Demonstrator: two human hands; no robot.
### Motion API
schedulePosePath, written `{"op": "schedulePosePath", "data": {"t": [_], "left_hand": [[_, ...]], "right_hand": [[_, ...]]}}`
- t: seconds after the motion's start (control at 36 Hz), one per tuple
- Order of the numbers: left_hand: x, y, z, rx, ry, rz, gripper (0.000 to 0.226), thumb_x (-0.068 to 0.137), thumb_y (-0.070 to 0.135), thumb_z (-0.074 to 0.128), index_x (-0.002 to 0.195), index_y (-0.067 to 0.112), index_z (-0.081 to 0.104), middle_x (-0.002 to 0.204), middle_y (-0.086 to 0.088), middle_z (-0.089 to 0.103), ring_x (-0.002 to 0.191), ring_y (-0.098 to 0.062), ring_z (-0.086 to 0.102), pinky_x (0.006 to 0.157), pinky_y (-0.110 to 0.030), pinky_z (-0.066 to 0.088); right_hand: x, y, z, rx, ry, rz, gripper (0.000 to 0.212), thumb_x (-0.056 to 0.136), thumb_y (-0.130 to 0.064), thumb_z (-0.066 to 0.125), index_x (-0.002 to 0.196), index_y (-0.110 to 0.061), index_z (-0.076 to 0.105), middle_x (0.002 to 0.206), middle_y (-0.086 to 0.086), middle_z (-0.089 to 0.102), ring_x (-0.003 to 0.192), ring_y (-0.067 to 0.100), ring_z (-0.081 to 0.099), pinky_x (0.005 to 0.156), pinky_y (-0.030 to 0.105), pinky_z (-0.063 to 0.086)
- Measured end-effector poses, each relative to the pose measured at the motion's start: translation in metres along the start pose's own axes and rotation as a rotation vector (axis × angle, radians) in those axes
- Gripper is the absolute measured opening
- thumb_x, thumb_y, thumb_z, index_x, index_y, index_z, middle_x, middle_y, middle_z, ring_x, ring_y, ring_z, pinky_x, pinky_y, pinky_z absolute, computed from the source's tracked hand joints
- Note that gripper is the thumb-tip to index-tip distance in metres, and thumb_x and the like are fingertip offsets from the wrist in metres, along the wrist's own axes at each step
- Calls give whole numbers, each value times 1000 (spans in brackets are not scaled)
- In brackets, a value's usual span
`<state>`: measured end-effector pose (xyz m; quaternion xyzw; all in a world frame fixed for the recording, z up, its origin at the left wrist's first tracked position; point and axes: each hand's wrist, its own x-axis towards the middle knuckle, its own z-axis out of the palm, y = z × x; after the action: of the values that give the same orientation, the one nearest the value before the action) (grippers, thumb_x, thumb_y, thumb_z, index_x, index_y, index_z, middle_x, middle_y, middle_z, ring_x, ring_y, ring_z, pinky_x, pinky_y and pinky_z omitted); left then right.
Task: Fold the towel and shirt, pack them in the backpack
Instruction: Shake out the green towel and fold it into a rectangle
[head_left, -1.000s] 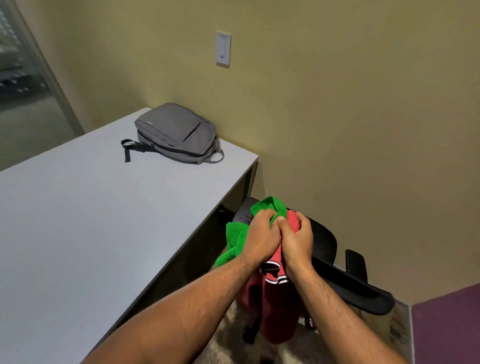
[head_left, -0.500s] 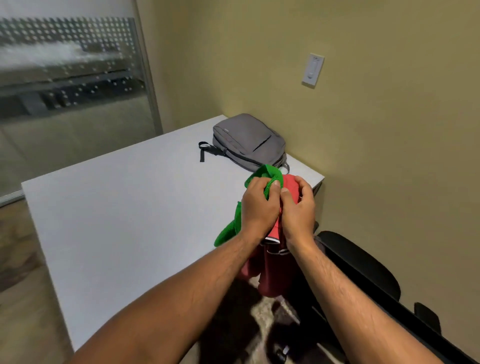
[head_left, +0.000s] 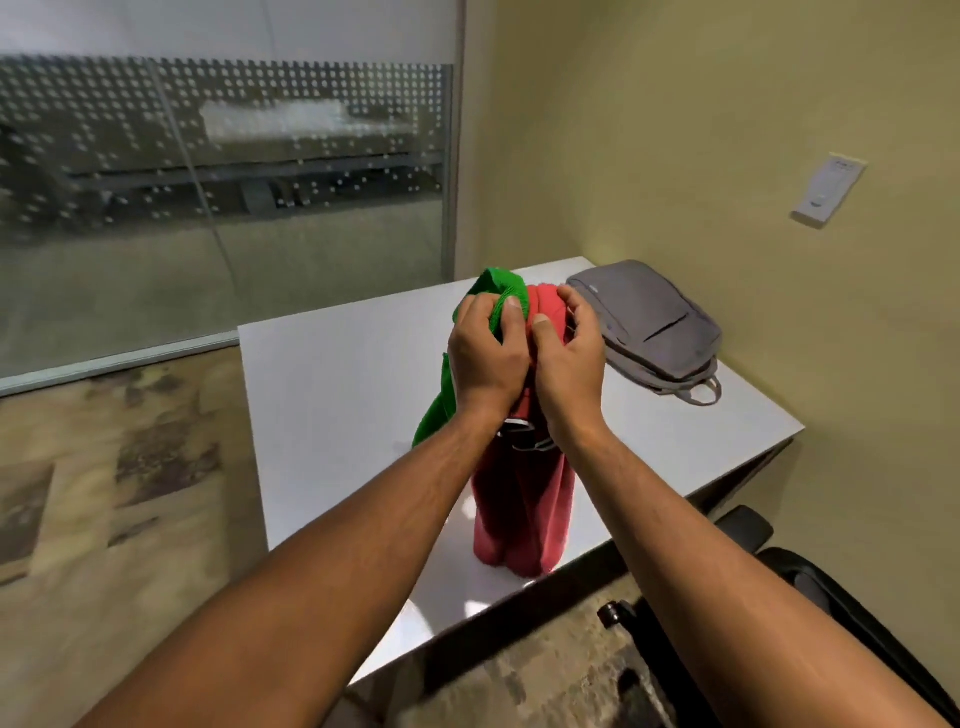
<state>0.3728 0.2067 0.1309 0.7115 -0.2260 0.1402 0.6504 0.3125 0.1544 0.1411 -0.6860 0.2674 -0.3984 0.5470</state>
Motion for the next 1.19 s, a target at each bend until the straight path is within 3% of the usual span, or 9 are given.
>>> {"op": "schedulePosePath", "data": {"t": [0.11,0.31,0.47,0.67,0.78,0.83,0.94,1.11,1.19], "left_hand": [[23,-15,-33,37,87,16,19,99,24,56,81,21,53,84,-2,59,72,-9,48,62,-8,33],[47,-39,-86,122,218,15,19,99,22,56,80,19,53,82,-2,58,74,-16,50,64,-22,35],[56,-57,-120,207,293,-20,19,100,16,57,83,10,58,85,-1,58,76,-10,49,65,-5,35],[67,-91,-138,292,379,-83,20,101,22,56,84,12,60,87,-2,60,78,-15,53,67,-24,36],[72,-106,-143,361,411,-115,19,102,24,55,86,14,61,89,5,56,78,-9,50,62,-13,33],[75,-113,-145,402,431,-130,19,102,25,54,87,15,61,89,8,54,78,-7,49,60,-14,31],[75,-131,-148,495,412,-226,19,104,31,51,96,17,62,93,11,53,81,-13,55,64,-28,34],[60,-160,-147,545,266,-383,19,106,31,48,111,17,60,102,10,52,87,-13,52,71,-28,34],[48,-183,-143,539,200,-472,16,104,31,50,115,22,57,108,8,58,93,-18,56,76,-33,41]], "right_hand": [[-1,-5,43,31,-69,-16,47,87,-38,57,134,-33,57,131,-8,64,121,13,62,106,46,52],[-14,-14,102,82,-228,-17,55,87,-33,53,141,-26,54,136,-5,62,124,13,60,109,44,50],[-20,-6,138,106,-406,-1,55,91,-27,50,146,-24,50,141,-4,59,128,12,57,111,42,48],[-14,13,172,105,-594,16,58,88,-22,48,146,-25,48,141,-3,56,128,14,56,110,45,49],[-7,26,187,103,-707,39,60,86,-19,46,146,-28,46,139,-4,55,126,16,56,107,48,51],[-4,33,195,101,-756,51,61,87,-17,45,146,-29,45,141,-4,54,128,15,55,108,48,50],[1,51,207,65,-849,63,61,88,-15,44,147,-31,42,142,-6,51,129,14,54,111,47,48],[3,88,210,-28,-973,87,56,91,-10,44,139,-38,37,142,-7,48,130,11,52,115,43,44],[5,109,209,-104,-1038,65,52,91,-16,44,140,-32,38,143,-4,48,129,11,51,115,38,42]]}}
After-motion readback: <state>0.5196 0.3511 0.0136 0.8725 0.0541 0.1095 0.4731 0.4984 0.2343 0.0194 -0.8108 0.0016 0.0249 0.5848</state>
